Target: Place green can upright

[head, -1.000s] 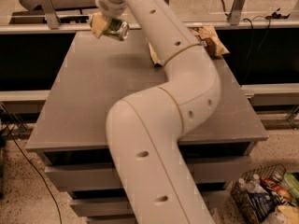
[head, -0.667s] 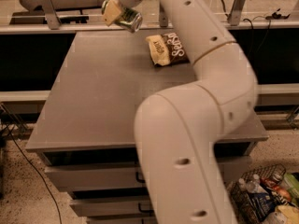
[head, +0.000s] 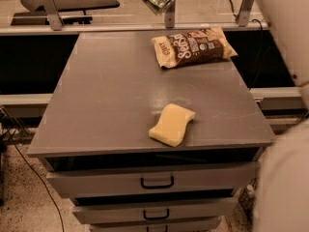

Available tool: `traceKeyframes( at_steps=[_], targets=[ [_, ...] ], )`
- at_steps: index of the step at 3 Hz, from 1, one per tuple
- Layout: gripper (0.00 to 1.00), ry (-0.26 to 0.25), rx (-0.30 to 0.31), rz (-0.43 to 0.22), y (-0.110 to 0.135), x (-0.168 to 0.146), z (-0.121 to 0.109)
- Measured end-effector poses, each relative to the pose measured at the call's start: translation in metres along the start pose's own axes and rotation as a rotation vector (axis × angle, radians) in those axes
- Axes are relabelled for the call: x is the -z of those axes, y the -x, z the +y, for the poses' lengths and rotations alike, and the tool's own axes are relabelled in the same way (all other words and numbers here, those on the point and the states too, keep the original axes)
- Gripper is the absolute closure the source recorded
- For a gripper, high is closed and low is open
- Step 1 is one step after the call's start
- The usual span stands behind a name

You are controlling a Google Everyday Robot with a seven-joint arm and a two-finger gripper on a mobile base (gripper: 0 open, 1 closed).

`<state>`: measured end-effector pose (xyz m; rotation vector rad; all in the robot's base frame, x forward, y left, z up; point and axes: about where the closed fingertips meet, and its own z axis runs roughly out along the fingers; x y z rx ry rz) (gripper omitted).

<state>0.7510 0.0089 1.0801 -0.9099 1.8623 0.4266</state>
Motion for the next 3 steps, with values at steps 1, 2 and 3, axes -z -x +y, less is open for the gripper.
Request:
traceKeyframes(
  at_steps=[1,2,3],
  targets=[
    [1.00,0.050,-0.026,-0.137,-0.009,0.024,0.024],
    [1.00,0.058,-0.057,-0.188,-0.027,0.027,0.032],
    [1.00,0.056,-0.059,-0.186,-0.027,0.026,0.032]
  ],
)
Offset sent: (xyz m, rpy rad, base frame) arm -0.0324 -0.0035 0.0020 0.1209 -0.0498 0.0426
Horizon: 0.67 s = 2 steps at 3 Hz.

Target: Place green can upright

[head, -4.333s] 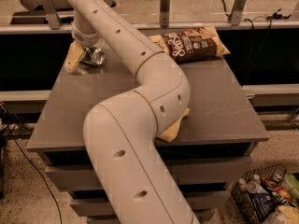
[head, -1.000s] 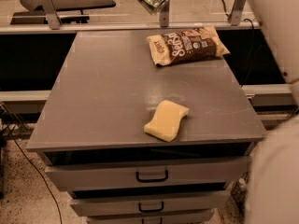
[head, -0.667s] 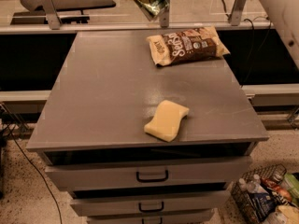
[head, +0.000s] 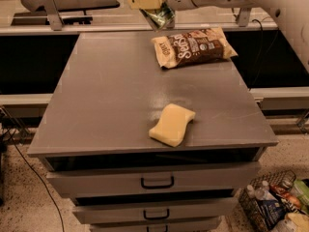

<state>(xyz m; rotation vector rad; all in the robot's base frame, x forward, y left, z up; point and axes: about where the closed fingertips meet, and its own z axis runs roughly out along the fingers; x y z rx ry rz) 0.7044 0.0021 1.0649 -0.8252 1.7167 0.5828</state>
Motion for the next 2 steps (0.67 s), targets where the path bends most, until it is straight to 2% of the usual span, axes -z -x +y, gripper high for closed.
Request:
traceKeyframes(
  at_steps=[1,2],
  targets=[
    [1.00,0.010,-0.045,-0.023,-0.007,-0.001,0.011],
    [1.00,0.024,-0.099,-0.093,-0.012,0.005,0.030]
  ],
)
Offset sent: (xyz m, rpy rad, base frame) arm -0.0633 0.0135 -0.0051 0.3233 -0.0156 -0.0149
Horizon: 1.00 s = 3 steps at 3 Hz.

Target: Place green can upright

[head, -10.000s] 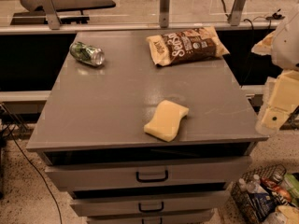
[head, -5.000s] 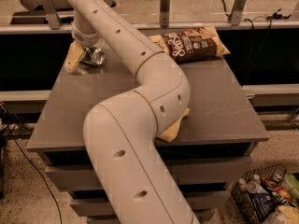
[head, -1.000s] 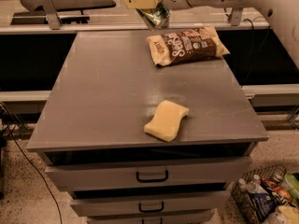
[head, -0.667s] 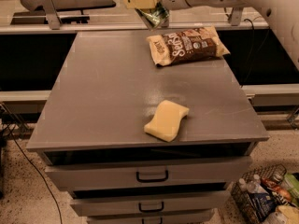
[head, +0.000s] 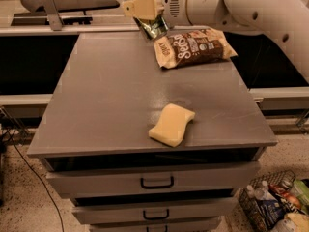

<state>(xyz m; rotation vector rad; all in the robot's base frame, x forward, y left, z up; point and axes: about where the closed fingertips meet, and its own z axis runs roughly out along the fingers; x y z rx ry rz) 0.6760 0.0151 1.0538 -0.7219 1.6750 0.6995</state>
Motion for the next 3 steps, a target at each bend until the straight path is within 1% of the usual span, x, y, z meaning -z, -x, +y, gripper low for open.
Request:
traceKeyframes(
  at_steps=[1,2,3],
  targets=[
    [1.00,0.023,-0.049,-0.111,-0.006,0.006,0.015],
    [1.00,0.073,-0.040,-0.191,-0.013,0.006,0.018],
    [1.00,0.097,-0.010,-0.212,-0.016,0.000,0.022]
  ],
)
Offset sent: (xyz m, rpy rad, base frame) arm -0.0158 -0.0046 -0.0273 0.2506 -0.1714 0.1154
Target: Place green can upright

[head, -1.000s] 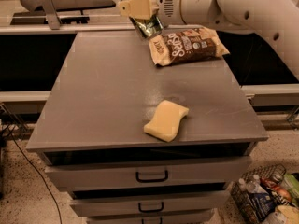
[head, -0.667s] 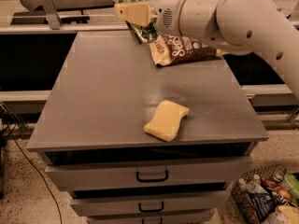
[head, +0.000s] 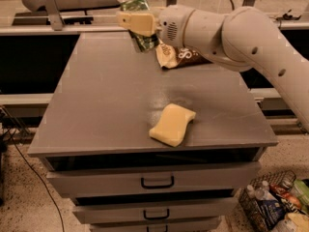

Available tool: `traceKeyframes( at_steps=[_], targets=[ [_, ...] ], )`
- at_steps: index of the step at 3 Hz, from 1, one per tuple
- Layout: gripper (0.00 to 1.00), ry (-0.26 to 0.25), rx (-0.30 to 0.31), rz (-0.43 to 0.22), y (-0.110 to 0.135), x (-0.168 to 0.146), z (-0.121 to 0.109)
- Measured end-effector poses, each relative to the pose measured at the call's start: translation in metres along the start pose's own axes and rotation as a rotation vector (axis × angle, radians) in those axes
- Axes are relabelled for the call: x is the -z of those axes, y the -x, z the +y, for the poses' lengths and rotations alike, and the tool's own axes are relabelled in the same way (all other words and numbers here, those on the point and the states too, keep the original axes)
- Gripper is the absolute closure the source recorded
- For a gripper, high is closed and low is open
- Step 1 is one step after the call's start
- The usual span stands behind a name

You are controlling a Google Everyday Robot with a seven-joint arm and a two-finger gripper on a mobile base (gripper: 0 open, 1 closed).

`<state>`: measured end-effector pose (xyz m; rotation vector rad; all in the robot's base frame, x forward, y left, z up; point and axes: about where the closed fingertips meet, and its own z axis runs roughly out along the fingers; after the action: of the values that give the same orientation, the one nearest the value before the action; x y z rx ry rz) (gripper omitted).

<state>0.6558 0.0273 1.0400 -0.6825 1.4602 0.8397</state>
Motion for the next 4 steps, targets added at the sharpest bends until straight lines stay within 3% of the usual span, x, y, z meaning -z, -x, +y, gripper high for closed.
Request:
traceKeyframes(
  at_steps=[1,4],
  targets=[
    [1.00,0.001,0.001,0.003,-0.001,0.001,-0.002],
    [1.00,0.169,0.045,0.030,-0.069,0.047,-0.059]
  ],
)
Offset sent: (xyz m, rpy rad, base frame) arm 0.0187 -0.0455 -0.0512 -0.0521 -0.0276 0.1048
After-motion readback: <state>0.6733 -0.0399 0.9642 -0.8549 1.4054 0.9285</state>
